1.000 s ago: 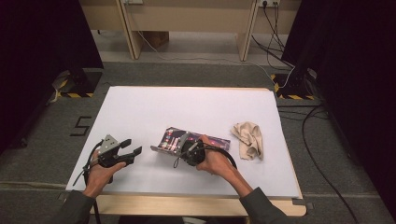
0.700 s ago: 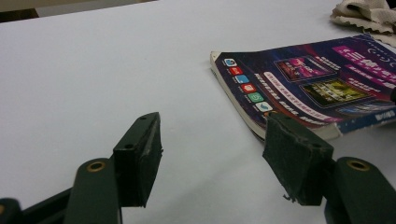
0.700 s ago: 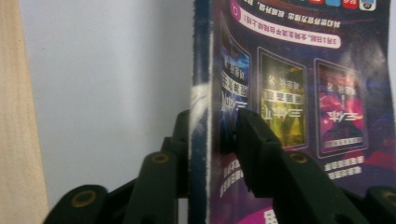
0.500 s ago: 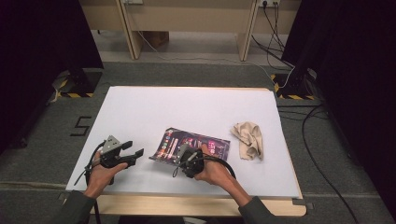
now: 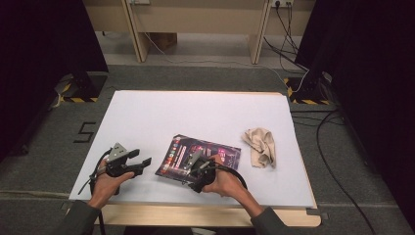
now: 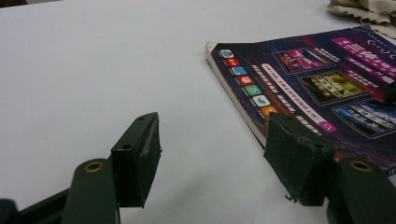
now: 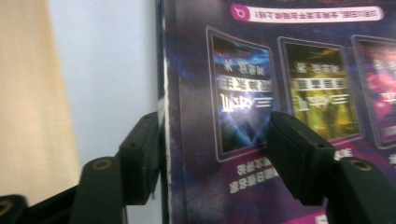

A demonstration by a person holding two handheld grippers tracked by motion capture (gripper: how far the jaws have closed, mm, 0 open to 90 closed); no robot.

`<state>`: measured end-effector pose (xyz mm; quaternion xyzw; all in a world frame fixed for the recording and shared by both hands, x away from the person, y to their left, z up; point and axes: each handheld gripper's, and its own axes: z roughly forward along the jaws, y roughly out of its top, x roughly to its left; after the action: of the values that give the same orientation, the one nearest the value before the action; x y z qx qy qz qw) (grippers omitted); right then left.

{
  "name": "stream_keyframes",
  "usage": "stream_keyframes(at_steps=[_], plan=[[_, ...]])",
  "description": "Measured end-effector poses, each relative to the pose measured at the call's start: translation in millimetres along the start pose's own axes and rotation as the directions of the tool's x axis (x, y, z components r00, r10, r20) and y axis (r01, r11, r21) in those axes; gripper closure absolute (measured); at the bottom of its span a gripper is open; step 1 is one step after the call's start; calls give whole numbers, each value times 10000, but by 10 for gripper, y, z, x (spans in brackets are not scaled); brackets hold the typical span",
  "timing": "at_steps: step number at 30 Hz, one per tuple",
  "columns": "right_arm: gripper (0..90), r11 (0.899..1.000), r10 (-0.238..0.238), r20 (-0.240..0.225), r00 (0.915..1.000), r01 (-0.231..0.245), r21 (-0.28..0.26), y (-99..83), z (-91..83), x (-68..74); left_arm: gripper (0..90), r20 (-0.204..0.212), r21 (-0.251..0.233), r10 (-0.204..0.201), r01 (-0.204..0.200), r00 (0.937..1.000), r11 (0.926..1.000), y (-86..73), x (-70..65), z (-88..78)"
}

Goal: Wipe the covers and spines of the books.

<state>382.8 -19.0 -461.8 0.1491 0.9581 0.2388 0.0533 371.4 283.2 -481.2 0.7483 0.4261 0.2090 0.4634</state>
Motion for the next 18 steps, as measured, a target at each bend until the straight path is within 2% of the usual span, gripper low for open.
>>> stream_keyframes(at_steps=[3,5,6,7,9,11,12,13,14,17,18], plan=[[353,9999,5,48,10000,-4,-138,-25,-9,21,352,7,12,-5,5,10000,10000,-3,-5,-10],[353,9990,90,-84,9999,-94,-426,-42,-43,14,340,0,18,-26,26,10000,10000,3,2,-15],[352,9987,120,124,9999,-113,-492,-50,-73,-2,339,6,24,-48,48,10000,10000,2,4,-16],[344,9986,337,514,9981,-315,-429,-62,-108,-13,336,11,51,-81,81,10000,10000,0,3,-16],[342,9956,748,862,9935,-694,-633,-102,-179,-69,333,93,89,-134,133,9999,9999,-4,0,-10],[339,9901,1257,1225,9845,-1167,-778,-167,-243,-135,332,132,120,-103,102,9999,9999,-4,-8,-3],[331,9877,1454,1526,9775,-1344,-797,-209,-269,-169,331,173,139,-89,87,9998,9999,-7,-15,0],[326,9819,1822,1813,9664,-1692,-846,-269,-292,-212,331,214,193,-61,57,9998,9998,-8,-18,0],[325,9786,2001,1860,9620,-1868,-865,-309,-304,-243,329,286,268,-85,77,9996,9996,-10,-24,3],[324,9627,2687,2093,9402,-2549,-904,-486,-350,-340,327,448,431,-74,54,9990,9991,-14,-45,30],[324,9598,2795,2170,9353,-2664,-878,-526,-357,-361,324,541,559,-60,30,9985,9984,-19,-54,36]])
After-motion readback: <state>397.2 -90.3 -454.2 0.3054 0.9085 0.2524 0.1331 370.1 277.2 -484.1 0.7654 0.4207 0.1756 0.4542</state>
